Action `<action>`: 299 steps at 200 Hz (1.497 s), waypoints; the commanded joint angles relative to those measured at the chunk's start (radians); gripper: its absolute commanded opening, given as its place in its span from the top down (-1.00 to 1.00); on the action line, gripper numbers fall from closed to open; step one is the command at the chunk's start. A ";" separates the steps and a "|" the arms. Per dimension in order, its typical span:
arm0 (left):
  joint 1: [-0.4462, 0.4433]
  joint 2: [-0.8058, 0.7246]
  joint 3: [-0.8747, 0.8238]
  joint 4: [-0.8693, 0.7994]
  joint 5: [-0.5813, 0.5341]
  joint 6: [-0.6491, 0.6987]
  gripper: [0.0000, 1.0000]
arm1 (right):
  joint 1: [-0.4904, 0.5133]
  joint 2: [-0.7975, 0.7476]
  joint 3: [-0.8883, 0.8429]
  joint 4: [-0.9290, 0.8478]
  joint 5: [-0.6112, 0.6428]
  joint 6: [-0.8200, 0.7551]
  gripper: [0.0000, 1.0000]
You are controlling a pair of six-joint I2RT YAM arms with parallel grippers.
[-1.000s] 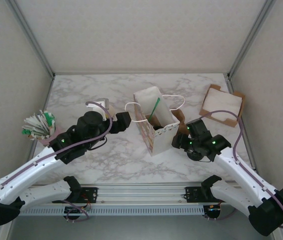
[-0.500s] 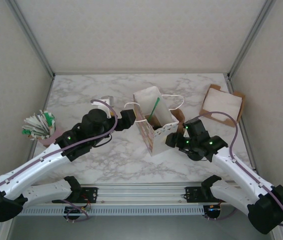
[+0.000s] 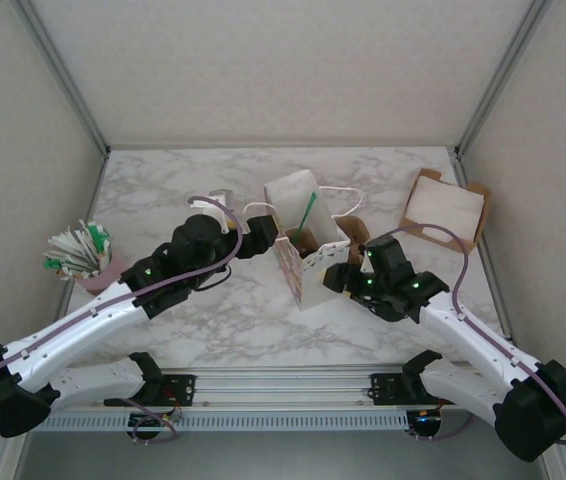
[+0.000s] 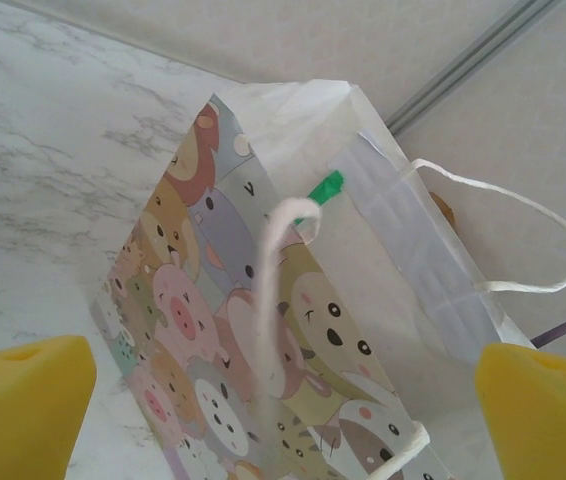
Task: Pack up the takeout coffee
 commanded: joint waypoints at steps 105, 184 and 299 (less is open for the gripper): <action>0.145 0.075 0.080 0.049 0.128 -0.014 -0.98 | 0.077 0.078 0.033 0.078 -0.019 0.025 -0.39; 0.201 0.029 0.142 -0.028 0.131 0.061 -0.99 | 0.080 -0.052 0.132 -0.284 0.235 -0.049 -0.50; 0.380 0.347 0.389 -0.011 0.375 0.126 -0.99 | -0.335 0.065 0.466 -0.474 0.335 -0.259 -0.62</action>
